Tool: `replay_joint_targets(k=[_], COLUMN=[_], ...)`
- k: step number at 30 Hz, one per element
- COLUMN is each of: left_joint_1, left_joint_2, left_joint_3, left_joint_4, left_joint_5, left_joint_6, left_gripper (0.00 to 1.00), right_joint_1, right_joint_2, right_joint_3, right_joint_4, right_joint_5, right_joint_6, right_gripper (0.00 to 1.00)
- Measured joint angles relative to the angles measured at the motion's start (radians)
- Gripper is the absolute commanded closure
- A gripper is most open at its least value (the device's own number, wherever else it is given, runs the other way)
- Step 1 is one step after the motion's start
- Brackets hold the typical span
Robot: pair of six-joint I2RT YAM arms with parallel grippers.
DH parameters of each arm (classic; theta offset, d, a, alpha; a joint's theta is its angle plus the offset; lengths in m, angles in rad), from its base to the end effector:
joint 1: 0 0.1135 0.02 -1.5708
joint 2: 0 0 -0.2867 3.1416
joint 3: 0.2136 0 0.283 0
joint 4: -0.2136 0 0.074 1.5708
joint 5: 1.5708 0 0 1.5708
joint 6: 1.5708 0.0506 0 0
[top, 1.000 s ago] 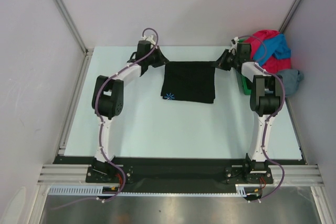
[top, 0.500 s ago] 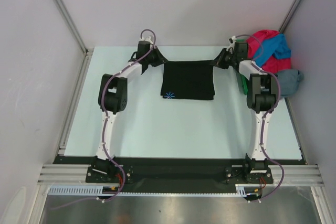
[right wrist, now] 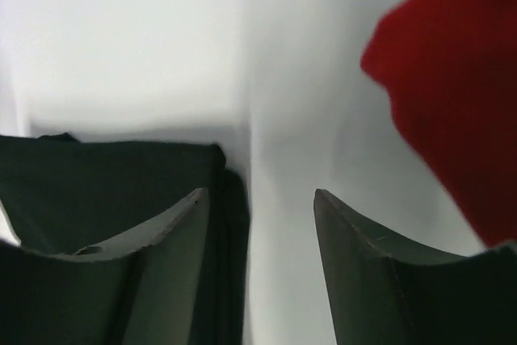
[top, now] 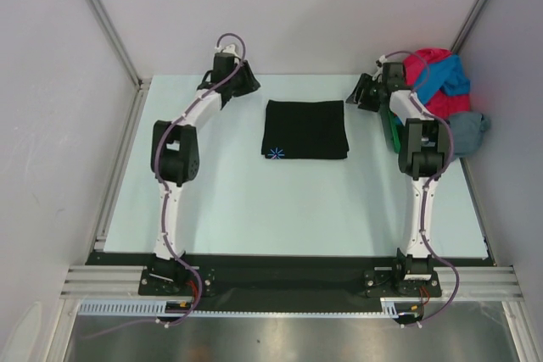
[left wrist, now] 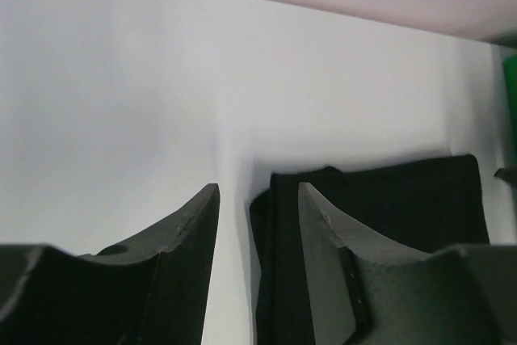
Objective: Fold and stack the t-shirts
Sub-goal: Fold the tshirt
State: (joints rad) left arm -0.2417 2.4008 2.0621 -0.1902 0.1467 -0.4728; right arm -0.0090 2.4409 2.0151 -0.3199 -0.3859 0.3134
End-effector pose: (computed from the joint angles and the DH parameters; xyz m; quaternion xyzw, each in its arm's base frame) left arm 0.5997 -0.1555 0.2091 -0.0635 0.8635 -0.2331 0.4428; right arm 0.6048 0.0136 0.1567 0.0684 0.8998 0.2333 0.3623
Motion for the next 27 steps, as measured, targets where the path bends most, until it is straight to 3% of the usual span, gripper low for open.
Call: replay_joint_targets(k=[6, 8, 11, 16, 20, 24, 27], left_joint_1=[0.0, -0.01, -0.028, -0.034, -0.005, 0.019, 0.031], left_joint_2=[-0.205, -0.199, -0.139, 0.055, 0.217, 0.206, 0.113], left_joint_3=[-0.34, -0.359, -0.351, -0.274, -0.136, -0.096, -0.206], left_joint_4=[0.22, 0.269, 0.374, 0.531, 0.531, 0.475, 0.441], left_joint_5=[0.161, 0.196, 0.265, 0.341, 0.406, 0.404, 0.381], left_joint_6=[-0.066, -0.091, -0.167, -0.332, -0.421, -0.402, -0.355], left_gripper=[0.53, 0.53, 0.55, 0.56, 0.57, 0.55, 0.53], right_joint_1=[0.008, 0.022, 0.048, 0.068, 0.035, -0.021, -0.052], right_joint_2=[-0.229, -0.287, -0.294, -0.16, -0.045, -0.03, -0.061], right_joint_3=[-0.174, -0.241, -0.301, -0.318, -0.365, -0.384, -0.404], right_joint_4=[0.024, 0.105, 0.262, 0.459, 0.531, 0.563, 0.533], right_joint_5=[-0.001, -0.055, -0.163, -0.309, -0.373, -0.435, -0.431], right_joint_6=[0.021, 0.066, 0.168, 0.311, 0.377, 0.404, 0.374], right_gripper=[0.43, 0.48, 0.54, 0.58, 0.59, 0.59, 0.58])
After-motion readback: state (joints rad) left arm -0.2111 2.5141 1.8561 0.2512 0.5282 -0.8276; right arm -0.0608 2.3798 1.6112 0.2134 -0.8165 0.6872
